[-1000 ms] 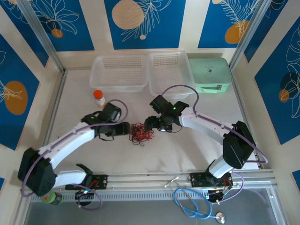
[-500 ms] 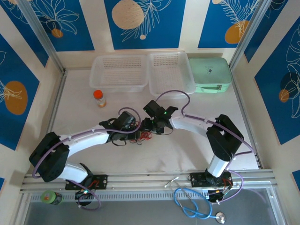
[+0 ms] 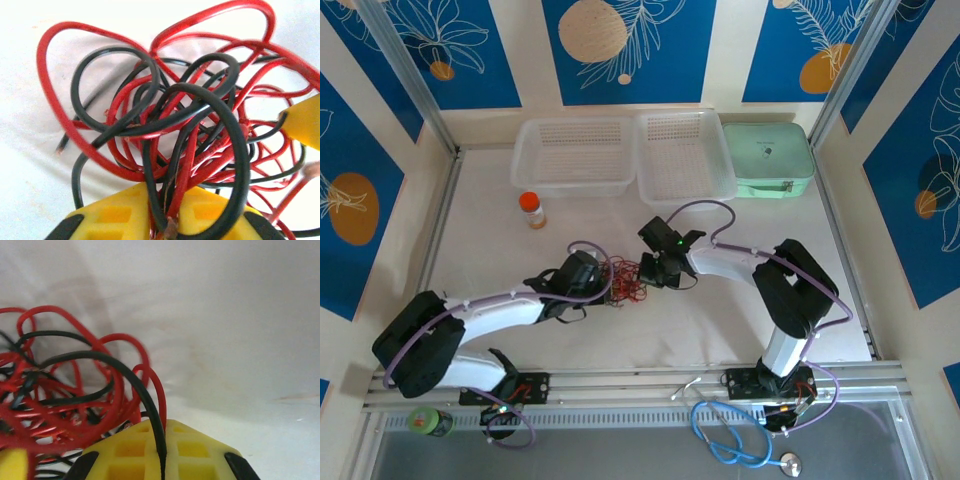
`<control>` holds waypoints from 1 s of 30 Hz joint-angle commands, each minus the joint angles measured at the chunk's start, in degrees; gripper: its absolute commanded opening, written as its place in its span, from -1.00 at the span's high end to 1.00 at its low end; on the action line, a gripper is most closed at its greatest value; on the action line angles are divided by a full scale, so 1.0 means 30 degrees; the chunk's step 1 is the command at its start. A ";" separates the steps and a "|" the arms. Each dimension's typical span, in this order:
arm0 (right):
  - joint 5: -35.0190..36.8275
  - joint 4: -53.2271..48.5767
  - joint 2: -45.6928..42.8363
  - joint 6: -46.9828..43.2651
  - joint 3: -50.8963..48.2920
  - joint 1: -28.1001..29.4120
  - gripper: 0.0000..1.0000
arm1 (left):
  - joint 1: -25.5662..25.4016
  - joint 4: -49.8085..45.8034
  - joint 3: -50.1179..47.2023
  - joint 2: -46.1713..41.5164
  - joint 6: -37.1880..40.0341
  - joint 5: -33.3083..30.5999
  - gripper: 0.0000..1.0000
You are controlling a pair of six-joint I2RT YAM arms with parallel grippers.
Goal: Untangle the cables
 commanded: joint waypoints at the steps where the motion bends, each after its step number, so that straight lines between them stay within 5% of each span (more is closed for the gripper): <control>1: -0.0397 -0.0380 -0.0850 0.0083 -0.0940 -0.0447 1.00 | 0.0082 0.1484 -0.0485 -0.0823 0.0713 0.1144 0.90; 10: -0.1508 -0.1740 -0.3734 -0.1028 -0.2828 -0.2032 0.97 | 0.0090 0.3422 -0.1581 -0.2546 0.1866 0.3620 1.00; 20: -0.1972 -0.5652 -0.7131 -0.2936 -0.0658 -0.0887 -0.43 | 0.0083 0.6223 -0.2825 -0.1868 0.0882 0.3830 1.00; 25: -0.2183 -0.4722 -0.6681 -0.1236 0.0161 0.0244 -0.68 | 0.0099 0.7686 -0.2734 -0.0332 0.0730 0.4579 1.00; 30: -0.2280 -0.2400 -0.4560 0.1618 -0.0202 0.0407 -0.66 | 0.0080 0.8200 -0.2689 -0.0105 0.0790 0.4879 1.00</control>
